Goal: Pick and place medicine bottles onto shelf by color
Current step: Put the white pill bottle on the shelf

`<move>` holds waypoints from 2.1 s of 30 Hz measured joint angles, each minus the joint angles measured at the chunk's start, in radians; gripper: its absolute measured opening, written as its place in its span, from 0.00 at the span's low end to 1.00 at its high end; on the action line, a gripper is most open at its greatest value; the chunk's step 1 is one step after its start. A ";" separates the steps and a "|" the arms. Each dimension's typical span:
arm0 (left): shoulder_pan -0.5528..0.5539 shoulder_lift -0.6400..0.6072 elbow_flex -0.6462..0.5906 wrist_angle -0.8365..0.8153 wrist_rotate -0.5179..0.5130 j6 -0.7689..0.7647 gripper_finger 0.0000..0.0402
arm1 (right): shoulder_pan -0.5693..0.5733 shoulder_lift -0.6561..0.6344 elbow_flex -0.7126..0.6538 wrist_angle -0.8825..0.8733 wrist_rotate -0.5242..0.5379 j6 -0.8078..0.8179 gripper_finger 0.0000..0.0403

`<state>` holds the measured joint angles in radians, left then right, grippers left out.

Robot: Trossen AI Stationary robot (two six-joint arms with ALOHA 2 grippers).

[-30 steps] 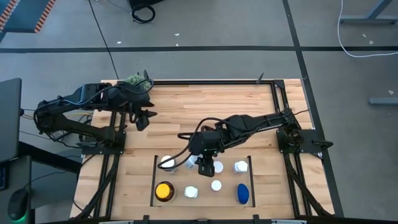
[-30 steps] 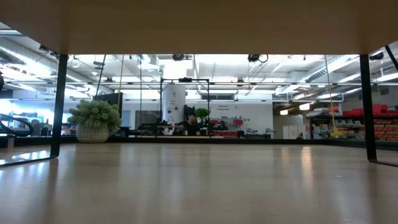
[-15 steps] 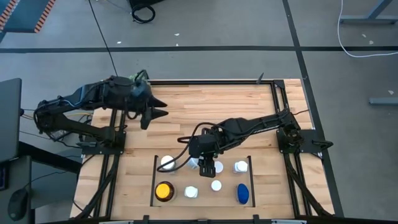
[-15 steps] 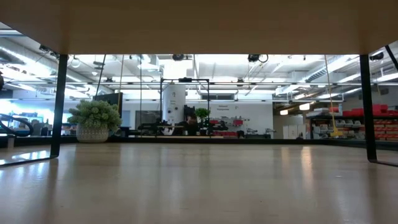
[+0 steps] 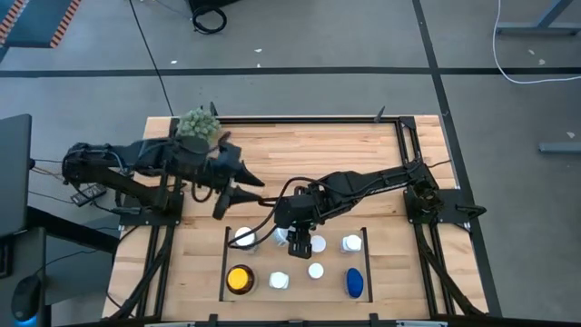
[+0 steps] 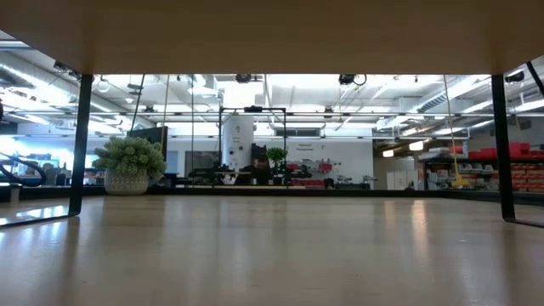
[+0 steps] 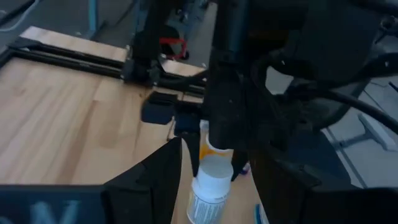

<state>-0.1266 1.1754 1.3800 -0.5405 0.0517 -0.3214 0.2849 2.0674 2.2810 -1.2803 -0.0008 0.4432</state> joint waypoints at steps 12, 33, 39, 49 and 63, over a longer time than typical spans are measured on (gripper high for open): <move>-0.005 0.015 0.000 0.002 -0.002 0.019 0.46 | 0.006 0.000 0.000 0.001 -0.052 0.025 0.59; -0.005 0.015 0.000 -0.012 -0.002 0.021 0.44 | 0.027 -0.001 0.000 0.081 0.009 -0.057 0.58; -0.005 0.015 0.000 -0.038 -0.002 0.022 0.44 | 0.037 -0.001 0.000 0.103 0.038 -0.075 0.58; -0.005 0.015 0.000 -0.042 -0.002 0.022 0.43 | 0.053 -0.001 0.000 0.128 0.083 -0.138 0.58; -0.006 0.014 0.000 -0.077 -0.002 0.021 0.43 | 0.065 0.032 -0.002 0.138 0.102 -0.128 0.57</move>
<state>-0.1329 1.1892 1.3800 -0.6175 0.0502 -0.3000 0.3498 2.0998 2.2790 -1.1427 0.1014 0.3152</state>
